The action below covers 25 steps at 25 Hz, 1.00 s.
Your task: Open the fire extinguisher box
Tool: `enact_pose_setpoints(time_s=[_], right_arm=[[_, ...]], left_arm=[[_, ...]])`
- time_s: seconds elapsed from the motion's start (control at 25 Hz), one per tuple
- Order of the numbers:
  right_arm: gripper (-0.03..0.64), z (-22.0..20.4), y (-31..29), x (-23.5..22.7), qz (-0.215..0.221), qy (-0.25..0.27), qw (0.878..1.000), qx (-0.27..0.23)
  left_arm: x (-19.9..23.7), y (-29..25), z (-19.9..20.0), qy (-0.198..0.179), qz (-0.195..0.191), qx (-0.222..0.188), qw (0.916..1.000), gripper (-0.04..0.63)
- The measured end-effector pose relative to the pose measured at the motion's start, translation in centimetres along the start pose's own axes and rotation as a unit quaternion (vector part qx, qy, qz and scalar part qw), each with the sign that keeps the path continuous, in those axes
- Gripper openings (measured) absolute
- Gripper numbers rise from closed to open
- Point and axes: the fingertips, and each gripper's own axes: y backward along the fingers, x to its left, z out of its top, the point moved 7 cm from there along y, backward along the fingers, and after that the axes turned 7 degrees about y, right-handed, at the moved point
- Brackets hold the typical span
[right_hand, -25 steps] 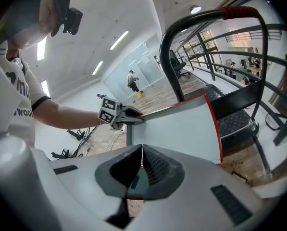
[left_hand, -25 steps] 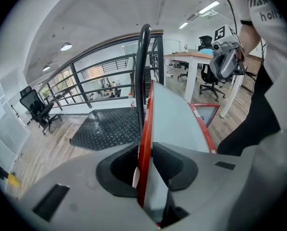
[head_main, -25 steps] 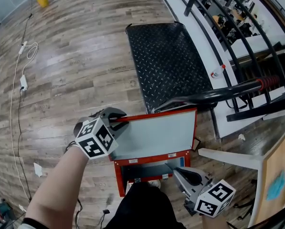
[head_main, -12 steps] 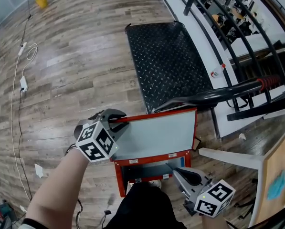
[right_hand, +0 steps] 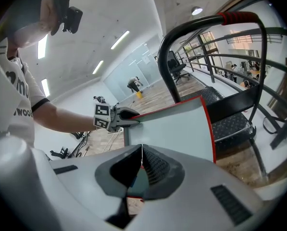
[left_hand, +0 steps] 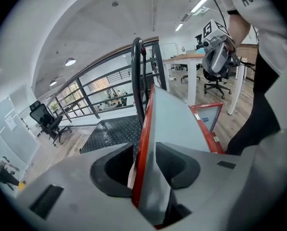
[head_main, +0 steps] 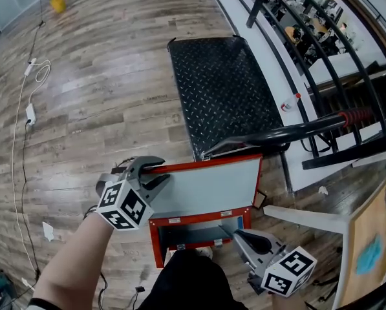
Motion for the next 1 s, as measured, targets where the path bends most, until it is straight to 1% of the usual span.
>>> enact_pose_setpoints(time_s=[0.08, 0.16, 0.24, 0.36, 0.48, 0.56, 0.76, 1.0], right_arm=[[0.011, 0.2, 0.1, 0.2, -0.001, 0.001, 1.000, 0.000], [0.011, 0.4, 0.1, 0.6, 0.003, 0.003, 1.000, 0.000], [0.011, 0.3, 0.2, 1.0, 0.008, 0.007, 1.000, -0.001], [0.011, 0.3, 0.6, 1.4, 0.014, 0.011, 1.000, -0.002], [0.011, 0.6, 1.3, 1.9, 0.016, 0.018, 1.000, -0.004], [0.011, 1.0, 1.8, 2.1, 0.017, 0.024, 1.000, -0.007], [0.011, 2.3, 2.8, 3.4, 0.022, 0.039, 0.999, -0.017], [0.011, 4.1, 4.8, 5.2, 0.033, 0.066, 0.997, -0.032]], left_arm=[[-0.2, 0.2, 0.1, -0.009, -0.010, 0.007, 0.9999, 0.147], [-0.4, 0.5, 0.2, -0.012, -0.013, 0.014, 0.9998, 0.158], [-0.5, 0.9, 0.5, -0.005, -0.008, 0.013, 0.9999, 0.161], [-0.7, 1.6, 1.1, 0.017, 0.001, 0.005, 0.9998, 0.161], [-0.4, 2.8, 2.0, 0.046, 0.014, -0.007, 0.9988, 0.161], [-0.2, 3.8, 3.0, 0.056, 0.022, -0.020, 0.9980, 0.161], [-1.0, 6.3, 5.5, 0.045, 0.024, -0.040, 0.9979, 0.161], [-3.4, 9.8, 9.3, 0.055, 0.033, -0.076, 0.9950, 0.161]])
